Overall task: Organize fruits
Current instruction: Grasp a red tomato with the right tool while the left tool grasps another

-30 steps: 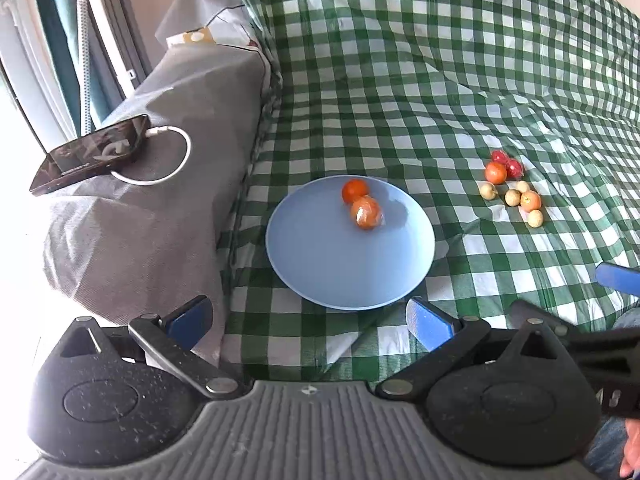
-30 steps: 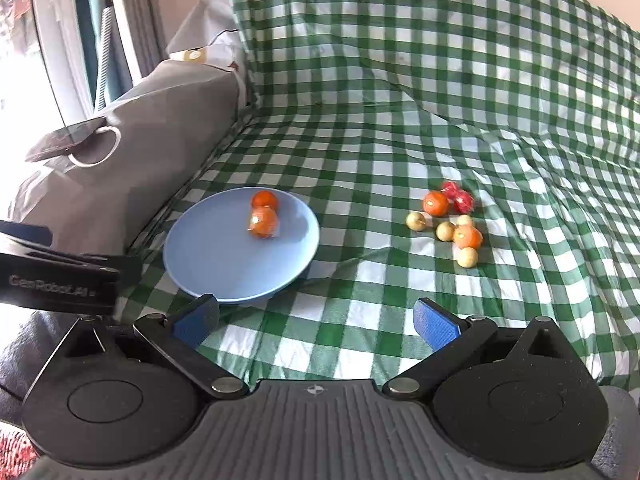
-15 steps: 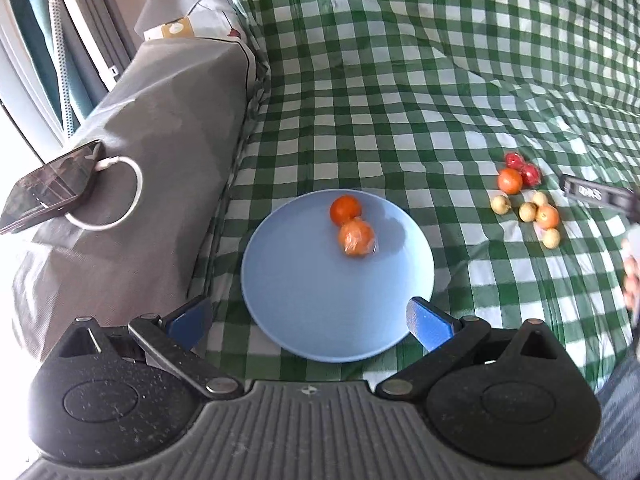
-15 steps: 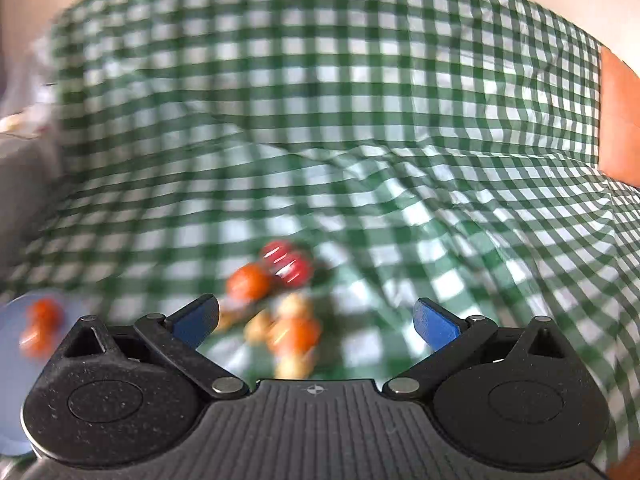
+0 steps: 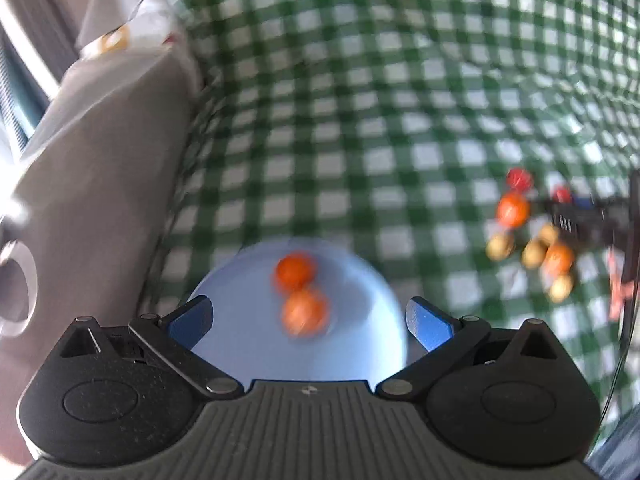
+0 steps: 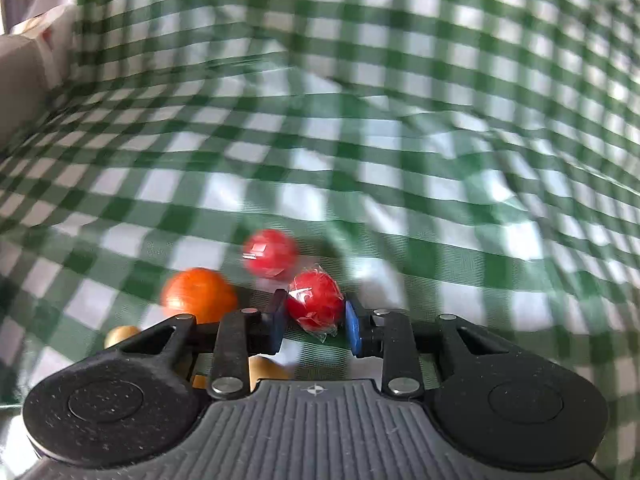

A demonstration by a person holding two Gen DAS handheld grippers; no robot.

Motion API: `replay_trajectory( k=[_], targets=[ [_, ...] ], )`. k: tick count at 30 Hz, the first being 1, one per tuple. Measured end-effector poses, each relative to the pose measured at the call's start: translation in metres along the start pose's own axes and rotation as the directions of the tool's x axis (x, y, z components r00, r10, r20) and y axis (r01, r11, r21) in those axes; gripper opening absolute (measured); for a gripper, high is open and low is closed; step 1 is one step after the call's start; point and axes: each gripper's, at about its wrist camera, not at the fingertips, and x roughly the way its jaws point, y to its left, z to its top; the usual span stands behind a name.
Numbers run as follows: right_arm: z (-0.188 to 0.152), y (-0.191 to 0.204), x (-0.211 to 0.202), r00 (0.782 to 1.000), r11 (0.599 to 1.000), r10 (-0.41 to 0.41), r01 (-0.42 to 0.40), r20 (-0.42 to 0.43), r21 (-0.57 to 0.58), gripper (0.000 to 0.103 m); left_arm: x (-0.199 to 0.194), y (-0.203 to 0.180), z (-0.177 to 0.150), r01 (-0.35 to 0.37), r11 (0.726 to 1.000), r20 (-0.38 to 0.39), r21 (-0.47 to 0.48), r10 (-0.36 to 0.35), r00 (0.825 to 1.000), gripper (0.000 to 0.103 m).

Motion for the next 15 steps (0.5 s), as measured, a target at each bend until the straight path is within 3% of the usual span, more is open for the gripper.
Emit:
replay_trajectory(
  k=[4,8,12,15],
  targets=[
    [-0.017,-0.045,-0.015,0.991,0.964,-0.136,0.136,-0.014,0.227,0.031,0.024,-0.041,0.045,0.129,0.991,-0.011,0.037,-0.129,0.992,0.103],
    [-0.043,-0.080,-0.035,0.973,0.935,-0.230,0.217,0.017,0.280,0.031,0.054,-0.095,0.081,0.222,0.971,0.008,0.088,-0.224,0.975,0.103],
    [-0.056,-0.105,-0.034,0.978,0.919,-0.207,0.184,0.029,0.349,0.032,0.095,-0.148,0.101,0.260,0.953,-0.052,0.157,-0.255,0.966,0.103],
    [-0.065,-0.106,-0.040,0.977,0.923,-0.209,0.180,0.049,0.339,0.033,0.123,-0.174,0.102,0.281,0.940,-0.099,0.192,-0.266,0.959,0.103]
  ],
)
